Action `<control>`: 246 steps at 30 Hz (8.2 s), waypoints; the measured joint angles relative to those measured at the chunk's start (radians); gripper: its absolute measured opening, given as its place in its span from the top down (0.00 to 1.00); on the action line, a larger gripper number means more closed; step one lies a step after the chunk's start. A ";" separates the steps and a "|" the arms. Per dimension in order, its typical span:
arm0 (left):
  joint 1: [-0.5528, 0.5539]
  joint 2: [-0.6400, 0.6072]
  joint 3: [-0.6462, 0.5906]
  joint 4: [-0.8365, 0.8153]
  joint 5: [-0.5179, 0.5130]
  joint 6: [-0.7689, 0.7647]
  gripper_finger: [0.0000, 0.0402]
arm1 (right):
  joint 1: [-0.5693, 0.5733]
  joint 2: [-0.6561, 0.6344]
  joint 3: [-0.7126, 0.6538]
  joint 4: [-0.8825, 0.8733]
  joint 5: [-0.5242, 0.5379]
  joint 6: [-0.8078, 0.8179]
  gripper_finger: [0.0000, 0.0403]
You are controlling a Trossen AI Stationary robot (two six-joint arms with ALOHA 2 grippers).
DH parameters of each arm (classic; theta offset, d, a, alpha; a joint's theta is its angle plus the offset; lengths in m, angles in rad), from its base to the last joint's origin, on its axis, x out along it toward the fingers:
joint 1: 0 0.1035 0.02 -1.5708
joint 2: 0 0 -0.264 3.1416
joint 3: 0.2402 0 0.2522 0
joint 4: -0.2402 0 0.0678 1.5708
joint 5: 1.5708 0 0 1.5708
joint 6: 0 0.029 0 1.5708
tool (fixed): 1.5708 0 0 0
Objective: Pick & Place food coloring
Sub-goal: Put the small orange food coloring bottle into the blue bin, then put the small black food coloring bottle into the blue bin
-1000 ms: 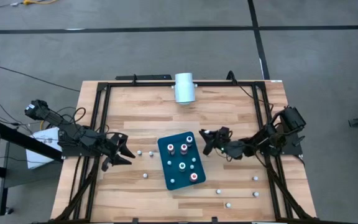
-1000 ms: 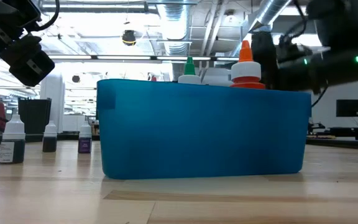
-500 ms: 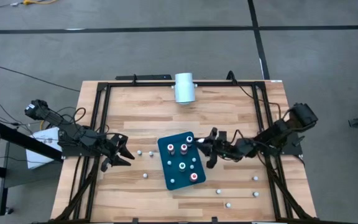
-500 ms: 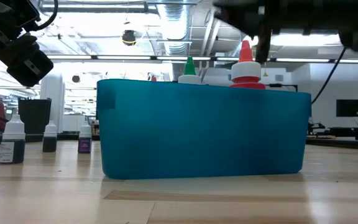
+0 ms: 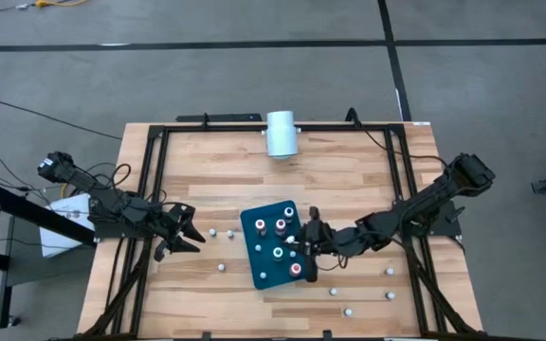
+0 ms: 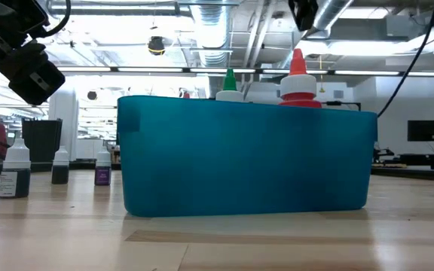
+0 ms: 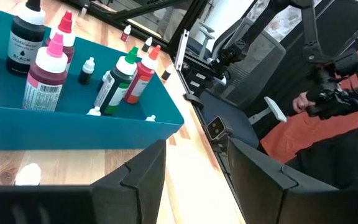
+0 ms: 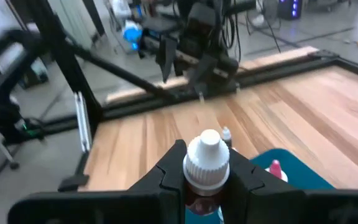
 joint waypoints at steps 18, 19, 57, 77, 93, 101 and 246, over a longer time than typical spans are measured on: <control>0.000 0.000 0.000 -0.003 0.000 0.006 0.59 | -0.036 0.119 0.013 -0.132 -0.001 0.171 0.88; 0.000 0.000 0.000 -0.005 0.000 0.006 0.59 | -0.036 0.127 0.013 -0.135 -0.002 0.182 0.88; 0.000 0.000 0.000 -0.047 -0.001 0.000 0.59 | -0.182 0.138 0.013 -0.419 -0.228 0.273 0.88; 0.000 0.000 0.000 -0.041 -0.005 -0.002 0.59 | -0.199 0.225 0.014 -0.385 -0.277 0.268 0.88; 0.000 0.000 0.000 -0.040 -0.004 -0.005 0.59 | -0.219 0.227 0.014 -0.392 -0.306 0.261 0.88; 0.000 0.000 0.000 -0.041 -0.004 -0.005 0.59 | -0.232 0.227 0.014 -0.392 -0.331 0.262 0.87; 0.000 0.000 0.000 -0.067 -0.010 -0.002 0.59 | -0.222 0.227 0.641 -1.246 -0.305 0.093 0.77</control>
